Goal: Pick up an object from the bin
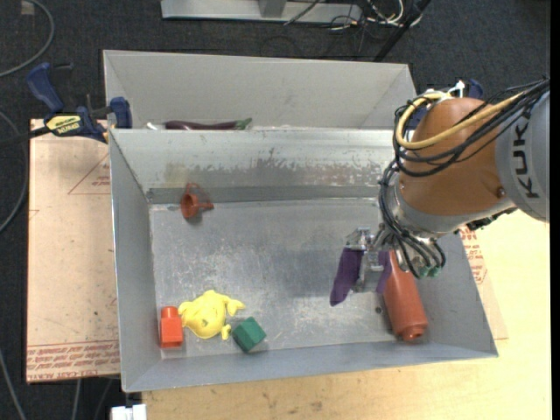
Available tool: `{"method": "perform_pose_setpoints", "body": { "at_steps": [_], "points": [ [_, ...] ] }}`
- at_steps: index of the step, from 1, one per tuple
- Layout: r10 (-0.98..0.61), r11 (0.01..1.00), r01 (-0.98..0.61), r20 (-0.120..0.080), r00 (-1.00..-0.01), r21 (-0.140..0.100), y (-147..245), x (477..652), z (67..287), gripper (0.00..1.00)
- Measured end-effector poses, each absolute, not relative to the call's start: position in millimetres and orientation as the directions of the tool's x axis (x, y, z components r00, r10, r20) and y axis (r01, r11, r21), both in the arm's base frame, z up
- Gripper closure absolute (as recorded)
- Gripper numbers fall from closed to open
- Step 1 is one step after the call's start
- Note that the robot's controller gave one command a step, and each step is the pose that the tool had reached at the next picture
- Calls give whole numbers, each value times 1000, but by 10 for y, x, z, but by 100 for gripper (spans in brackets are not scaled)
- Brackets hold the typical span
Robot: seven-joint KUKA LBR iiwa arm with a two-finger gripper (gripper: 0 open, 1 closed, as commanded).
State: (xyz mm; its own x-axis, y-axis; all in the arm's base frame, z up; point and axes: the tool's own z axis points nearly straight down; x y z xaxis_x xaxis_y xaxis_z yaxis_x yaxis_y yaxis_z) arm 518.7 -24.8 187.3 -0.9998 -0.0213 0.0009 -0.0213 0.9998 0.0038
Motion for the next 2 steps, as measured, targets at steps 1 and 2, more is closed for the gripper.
{"method": "perform_pose_setpoints", "body": {
  "at_steps": [1,2],
  "points": [
    [-21,1000,-21,1,-1000,4,-248,5187,1873,100],
    [-39,999,-39,-3,-999,4,-116,5605,3122,100]
  ]
}}
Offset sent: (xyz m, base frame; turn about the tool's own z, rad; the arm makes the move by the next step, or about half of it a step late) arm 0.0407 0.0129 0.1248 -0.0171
